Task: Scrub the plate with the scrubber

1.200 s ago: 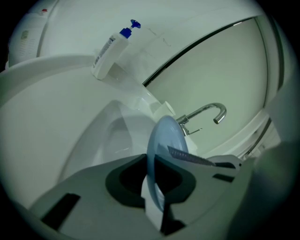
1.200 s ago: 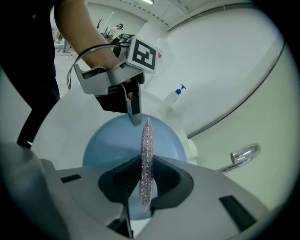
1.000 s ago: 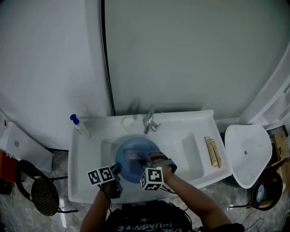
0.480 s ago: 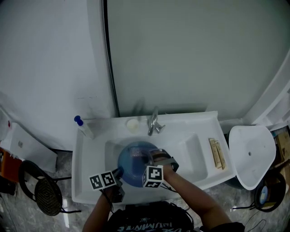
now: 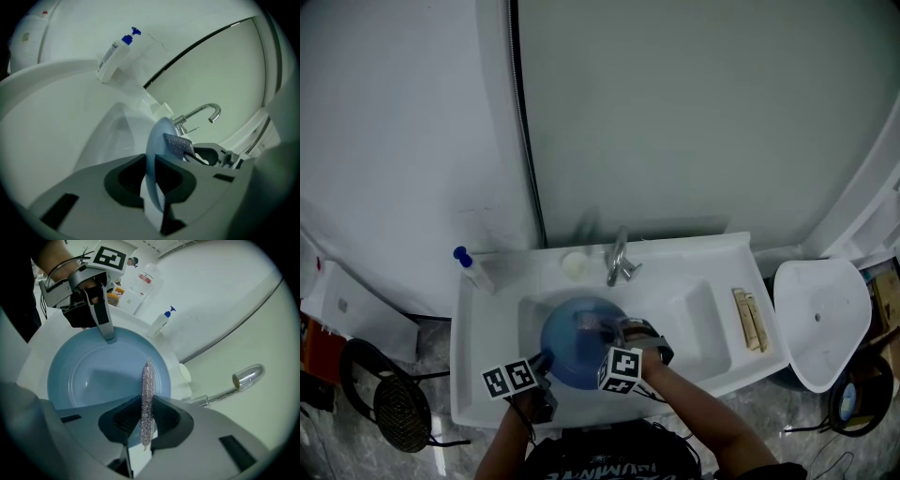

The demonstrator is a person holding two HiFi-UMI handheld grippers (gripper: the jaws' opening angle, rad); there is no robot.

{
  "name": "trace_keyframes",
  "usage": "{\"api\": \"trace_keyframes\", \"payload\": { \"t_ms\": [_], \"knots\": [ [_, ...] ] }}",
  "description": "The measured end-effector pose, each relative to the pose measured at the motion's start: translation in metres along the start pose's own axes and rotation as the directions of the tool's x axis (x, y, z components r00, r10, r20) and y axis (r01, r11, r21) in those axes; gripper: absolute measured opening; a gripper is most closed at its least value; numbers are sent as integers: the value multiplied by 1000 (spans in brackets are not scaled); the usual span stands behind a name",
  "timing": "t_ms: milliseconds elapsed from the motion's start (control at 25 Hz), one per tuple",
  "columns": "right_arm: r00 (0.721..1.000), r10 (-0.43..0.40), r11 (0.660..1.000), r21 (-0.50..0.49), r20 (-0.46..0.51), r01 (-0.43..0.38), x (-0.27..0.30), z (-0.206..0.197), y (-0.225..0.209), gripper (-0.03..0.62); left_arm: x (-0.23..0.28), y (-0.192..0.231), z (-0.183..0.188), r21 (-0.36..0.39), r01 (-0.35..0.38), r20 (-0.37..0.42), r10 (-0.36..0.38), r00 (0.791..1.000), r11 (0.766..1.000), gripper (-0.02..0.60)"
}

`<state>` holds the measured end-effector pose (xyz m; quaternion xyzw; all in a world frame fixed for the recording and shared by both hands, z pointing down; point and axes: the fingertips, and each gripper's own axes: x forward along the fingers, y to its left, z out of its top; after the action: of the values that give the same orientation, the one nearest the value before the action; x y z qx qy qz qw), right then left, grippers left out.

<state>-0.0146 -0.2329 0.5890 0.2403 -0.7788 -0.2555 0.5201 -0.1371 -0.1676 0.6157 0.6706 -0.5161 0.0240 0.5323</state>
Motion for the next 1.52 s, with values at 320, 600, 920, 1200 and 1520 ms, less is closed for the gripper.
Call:
{"api": "trace_keyframes", "payload": {
  "t_ms": [320, 600, 920, 1200, 1520],
  "knots": [
    [998, 68, 990, 125, 11, -69, -4, -2, 19, 77, -1, 10, 17, -27, -16, 28, 17, 999, 1000, 40],
    [995, 99, 979, 180, 16, -100, -10, -4, 32, 77, 4, 8, 26, -30, -11, 33, 12, 999, 1000, 43],
    [989, 139, 960, 239, 50, -147, -24, 2, 47, 77, 7, 3, 33, -31, -6, 54, 8, 999, 999, 44],
    [974, 203, 944, 244, 101, -222, -31, 19, 72, 77, 6, 6, 32, -50, -9, 65, 12, 998, 999, 49],
    [923, 318, 890, 266, 218, -370, -43, 49, 95, 77, 2, 18, 24, -36, -26, 62, 29, 998, 999, 49]
  ]
}}
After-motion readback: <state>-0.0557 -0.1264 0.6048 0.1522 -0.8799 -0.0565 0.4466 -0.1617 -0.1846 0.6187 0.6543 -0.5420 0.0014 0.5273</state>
